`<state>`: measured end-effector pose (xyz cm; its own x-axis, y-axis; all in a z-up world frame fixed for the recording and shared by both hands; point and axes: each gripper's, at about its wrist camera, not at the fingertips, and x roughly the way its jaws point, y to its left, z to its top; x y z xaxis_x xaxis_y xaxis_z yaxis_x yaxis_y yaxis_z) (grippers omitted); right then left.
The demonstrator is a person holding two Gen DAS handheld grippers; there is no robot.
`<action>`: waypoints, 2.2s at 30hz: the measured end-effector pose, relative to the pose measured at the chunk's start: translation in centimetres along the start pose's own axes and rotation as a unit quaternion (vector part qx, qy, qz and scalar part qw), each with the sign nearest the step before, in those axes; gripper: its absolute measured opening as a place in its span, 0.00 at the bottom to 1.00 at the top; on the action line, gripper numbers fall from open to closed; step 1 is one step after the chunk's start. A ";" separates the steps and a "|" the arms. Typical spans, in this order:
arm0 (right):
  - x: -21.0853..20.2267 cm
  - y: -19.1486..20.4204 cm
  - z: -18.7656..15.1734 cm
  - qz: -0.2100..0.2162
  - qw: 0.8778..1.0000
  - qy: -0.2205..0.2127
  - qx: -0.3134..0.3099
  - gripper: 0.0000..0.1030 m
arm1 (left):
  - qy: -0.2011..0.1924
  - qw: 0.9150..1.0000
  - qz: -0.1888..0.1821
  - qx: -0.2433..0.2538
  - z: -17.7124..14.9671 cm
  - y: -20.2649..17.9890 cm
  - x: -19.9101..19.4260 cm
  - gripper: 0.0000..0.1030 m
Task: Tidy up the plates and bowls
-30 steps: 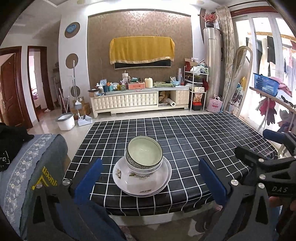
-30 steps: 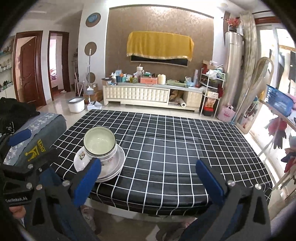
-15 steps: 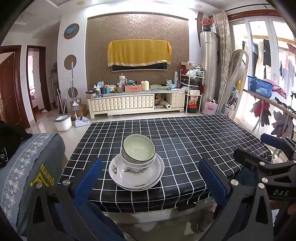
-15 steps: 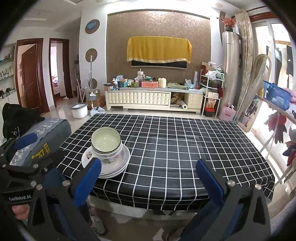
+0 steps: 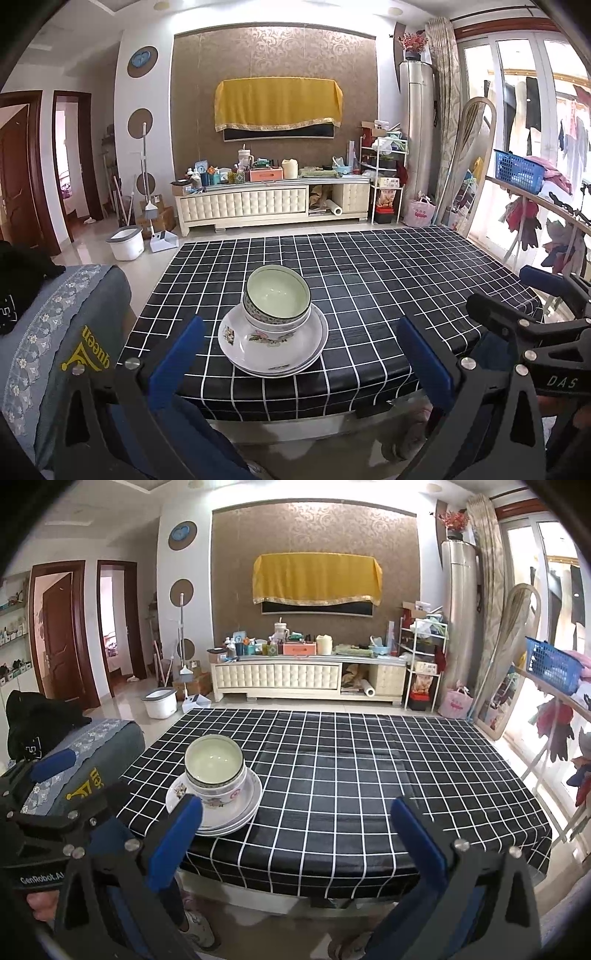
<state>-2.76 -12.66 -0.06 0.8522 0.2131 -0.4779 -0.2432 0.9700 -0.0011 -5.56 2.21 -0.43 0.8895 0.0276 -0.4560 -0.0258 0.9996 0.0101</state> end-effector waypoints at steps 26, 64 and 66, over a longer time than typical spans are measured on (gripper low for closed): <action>-0.3 -0.2 -0.2 -0.003 1.000 0.003 0.000 1.00 | 0.001 1.000 -0.012 0.001 0.0 -0.8 -0.4 1.00; 0.0 -0.2 -0.6 -0.002 1.000 0.012 -0.002 1.00 | 0.009 1.000 -0.018 0.004 -0.4 -1.3 -0.6 1.00; 0.0 -0.2 -0.6 -0.002 1.000 0.013 -0.002 1.00 | 0.009 1.000 -0.018 0.003 -0.5 -1.3 -0.6 1.00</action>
<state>-3.00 -12.89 -0.63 0.8407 0.2067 -0.5005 -0.2420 0.9703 -0.0058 -6.27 0.86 -0.58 0.8814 -0.0080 -0.4722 0.0082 1.0000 -0.0016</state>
